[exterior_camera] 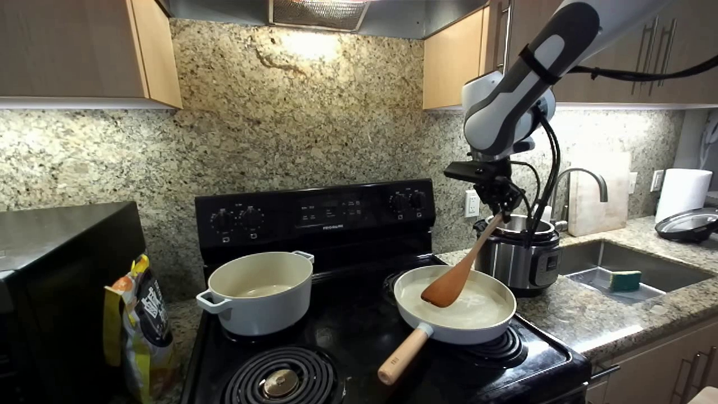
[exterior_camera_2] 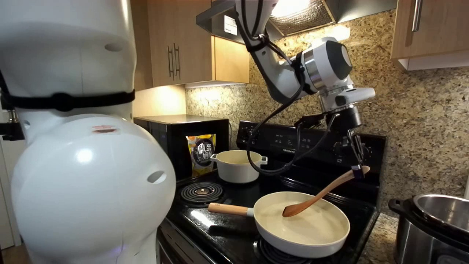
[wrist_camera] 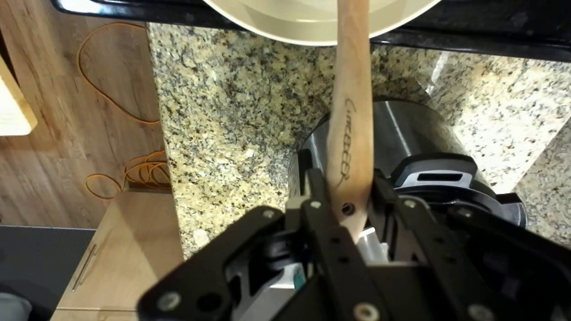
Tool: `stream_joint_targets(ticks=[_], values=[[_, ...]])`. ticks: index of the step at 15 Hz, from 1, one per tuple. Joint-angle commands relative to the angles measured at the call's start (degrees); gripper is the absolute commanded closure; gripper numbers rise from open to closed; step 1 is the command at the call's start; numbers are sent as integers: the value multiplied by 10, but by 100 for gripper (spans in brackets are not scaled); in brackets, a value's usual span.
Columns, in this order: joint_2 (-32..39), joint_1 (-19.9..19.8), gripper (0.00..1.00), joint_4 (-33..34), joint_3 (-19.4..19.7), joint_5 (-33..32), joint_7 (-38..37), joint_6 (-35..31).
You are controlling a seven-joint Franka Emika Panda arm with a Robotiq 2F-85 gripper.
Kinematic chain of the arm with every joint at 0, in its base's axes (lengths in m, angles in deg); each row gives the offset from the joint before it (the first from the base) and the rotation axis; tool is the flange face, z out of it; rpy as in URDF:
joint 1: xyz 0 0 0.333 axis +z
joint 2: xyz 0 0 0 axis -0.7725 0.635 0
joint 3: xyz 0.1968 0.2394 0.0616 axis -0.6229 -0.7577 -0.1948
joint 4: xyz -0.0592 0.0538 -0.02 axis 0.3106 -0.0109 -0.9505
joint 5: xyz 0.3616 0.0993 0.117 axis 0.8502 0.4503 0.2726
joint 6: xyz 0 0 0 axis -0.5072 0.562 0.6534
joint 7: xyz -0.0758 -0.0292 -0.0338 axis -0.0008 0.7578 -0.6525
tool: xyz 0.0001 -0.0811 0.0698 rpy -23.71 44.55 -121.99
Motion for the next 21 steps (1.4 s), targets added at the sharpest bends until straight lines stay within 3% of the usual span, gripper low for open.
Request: stream_joint_targets(ticks=[1,6,15,21], values=[[24,10,89,-1,-5,-66,-59,-16],[28,25,89,-25,0,-127,-102,-23],[-20,7,89,-90,25,-128,-90,-27],[-34,-10,89,-78,35,-133,-86,-12]])
